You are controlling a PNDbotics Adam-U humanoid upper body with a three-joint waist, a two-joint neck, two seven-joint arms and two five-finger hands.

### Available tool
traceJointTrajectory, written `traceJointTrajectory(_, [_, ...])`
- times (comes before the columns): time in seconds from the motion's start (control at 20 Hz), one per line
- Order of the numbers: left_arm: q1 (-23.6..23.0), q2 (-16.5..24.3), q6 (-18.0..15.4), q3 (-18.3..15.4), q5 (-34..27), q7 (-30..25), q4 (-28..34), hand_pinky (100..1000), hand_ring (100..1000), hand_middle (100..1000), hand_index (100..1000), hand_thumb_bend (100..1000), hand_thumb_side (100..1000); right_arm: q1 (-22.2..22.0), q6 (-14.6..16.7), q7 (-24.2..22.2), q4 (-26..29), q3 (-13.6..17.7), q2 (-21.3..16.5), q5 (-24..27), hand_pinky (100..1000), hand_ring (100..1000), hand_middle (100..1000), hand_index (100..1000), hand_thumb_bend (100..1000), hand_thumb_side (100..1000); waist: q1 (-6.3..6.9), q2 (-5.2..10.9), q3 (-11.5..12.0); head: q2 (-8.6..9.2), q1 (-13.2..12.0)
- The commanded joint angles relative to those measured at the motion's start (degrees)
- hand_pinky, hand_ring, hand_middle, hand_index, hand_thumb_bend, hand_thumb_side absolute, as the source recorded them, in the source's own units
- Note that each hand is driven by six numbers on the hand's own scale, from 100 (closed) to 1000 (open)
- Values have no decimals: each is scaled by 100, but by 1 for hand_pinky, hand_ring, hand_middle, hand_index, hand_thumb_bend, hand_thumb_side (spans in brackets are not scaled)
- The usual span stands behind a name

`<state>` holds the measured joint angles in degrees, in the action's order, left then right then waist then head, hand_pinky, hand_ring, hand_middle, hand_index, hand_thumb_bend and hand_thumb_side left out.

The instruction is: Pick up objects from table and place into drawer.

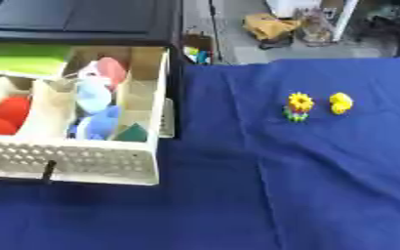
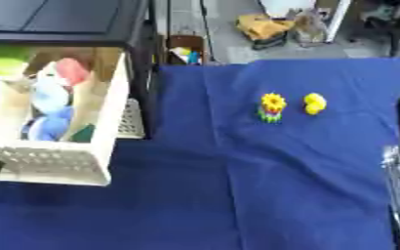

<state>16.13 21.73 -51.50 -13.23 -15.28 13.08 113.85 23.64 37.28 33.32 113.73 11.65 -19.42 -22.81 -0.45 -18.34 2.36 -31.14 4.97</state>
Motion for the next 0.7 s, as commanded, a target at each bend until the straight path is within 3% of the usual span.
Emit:
traceJointTrajectory(0.05, [59,173,-46,-36,-43,60,75,665,757,768,884,168,1000,41,177,162,86,22,-94,0,517,594,547,662,100,495,5,86,-7,-12,-13])
traceJointTrajectory(0.25, [62,163,-46,-30,-62,42,75,659,752,768,881,167,1000,69,193,166,86,12,-151,-4,522,599,552,667,100,499,-5,71,-5,-25,-18])
traceJointTrajectory(0.45, [51,157,-46,-20,-78,24,75,657,752,768,871,167,1000,209,157,119,86,-82,-532,64,559,626,573,689,100,543,-18,74,10,-76,2])
traceJointTrajectory(0.55, [36,158,-46,-15,-86,16,75,656,750,767,869,168,1000,320,6,-18,86,-181,-846,131,595,657,590,709,100,606,-23,88,25,-128,23])
traceJointTrajectory(0.7, [8,158,-46,-7,-98,2,75,653,748,764,864,169,1000,571,-398,-335,86,-348,-1332,325,639,693,616,745,168,722,-22,111,41,-191,44])
